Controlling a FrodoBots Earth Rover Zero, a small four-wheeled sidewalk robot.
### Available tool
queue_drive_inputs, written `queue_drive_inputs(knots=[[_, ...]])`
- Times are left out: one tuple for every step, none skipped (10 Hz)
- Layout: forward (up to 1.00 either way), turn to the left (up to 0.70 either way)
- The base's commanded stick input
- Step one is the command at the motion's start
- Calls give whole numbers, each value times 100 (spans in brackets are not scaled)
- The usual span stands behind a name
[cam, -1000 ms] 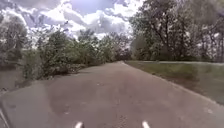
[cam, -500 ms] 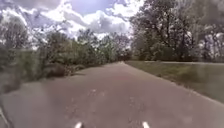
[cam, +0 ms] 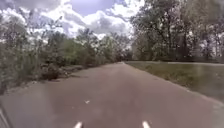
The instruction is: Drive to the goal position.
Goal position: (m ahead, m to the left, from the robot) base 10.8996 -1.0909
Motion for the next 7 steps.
queue_drive_inputs(knots=[[100,0],[100,0],[100,0],[100,0],[100,0],[100,0],[100,0]])
